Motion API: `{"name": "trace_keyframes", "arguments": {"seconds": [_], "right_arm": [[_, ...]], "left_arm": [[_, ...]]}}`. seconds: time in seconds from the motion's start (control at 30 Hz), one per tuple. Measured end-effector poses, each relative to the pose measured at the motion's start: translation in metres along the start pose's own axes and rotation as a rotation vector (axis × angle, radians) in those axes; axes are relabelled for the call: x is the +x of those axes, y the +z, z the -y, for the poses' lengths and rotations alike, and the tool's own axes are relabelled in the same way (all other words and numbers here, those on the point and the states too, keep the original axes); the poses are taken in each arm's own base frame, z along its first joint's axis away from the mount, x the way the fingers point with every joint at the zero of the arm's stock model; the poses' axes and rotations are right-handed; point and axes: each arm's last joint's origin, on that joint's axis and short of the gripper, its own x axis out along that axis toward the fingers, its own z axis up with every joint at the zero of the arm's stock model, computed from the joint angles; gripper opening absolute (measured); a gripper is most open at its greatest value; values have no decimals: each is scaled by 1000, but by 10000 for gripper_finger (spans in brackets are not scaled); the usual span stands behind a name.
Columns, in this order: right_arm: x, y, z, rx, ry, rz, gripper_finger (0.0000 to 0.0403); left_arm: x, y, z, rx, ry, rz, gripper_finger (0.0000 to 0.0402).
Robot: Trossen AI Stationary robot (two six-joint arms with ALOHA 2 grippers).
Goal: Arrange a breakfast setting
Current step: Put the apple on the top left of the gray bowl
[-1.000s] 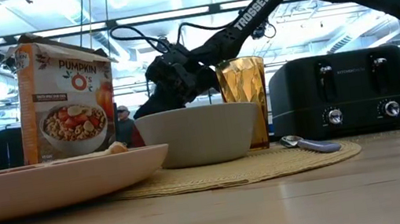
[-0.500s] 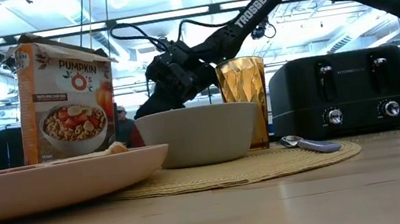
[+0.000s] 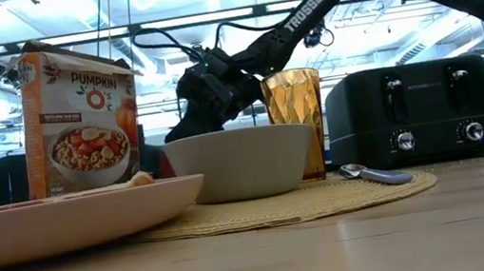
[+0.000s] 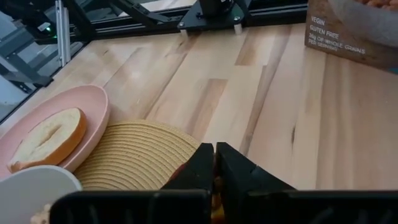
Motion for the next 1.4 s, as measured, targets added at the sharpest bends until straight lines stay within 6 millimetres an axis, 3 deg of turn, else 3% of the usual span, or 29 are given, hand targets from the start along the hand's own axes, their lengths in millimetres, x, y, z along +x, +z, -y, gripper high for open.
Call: {"name": "trace_keyframes", "arguments": {"seconds": [0.3,0.73,1.03,1.4], "right_arm": [[-8,19,-14,-31,69,41,12],[8,14,-27,-119,77,-16,12],[12,-6,-27,-101,81,-46,12],[13,-4,-25,-110,33,-50,115]], "left_arm": [[0,0,0,-4,-1,3,176],[0,0,0,-21,-1,2,176],[0,0,0,-16,-1,2,176],[0,0,0,-5,-1,2,176]]}}
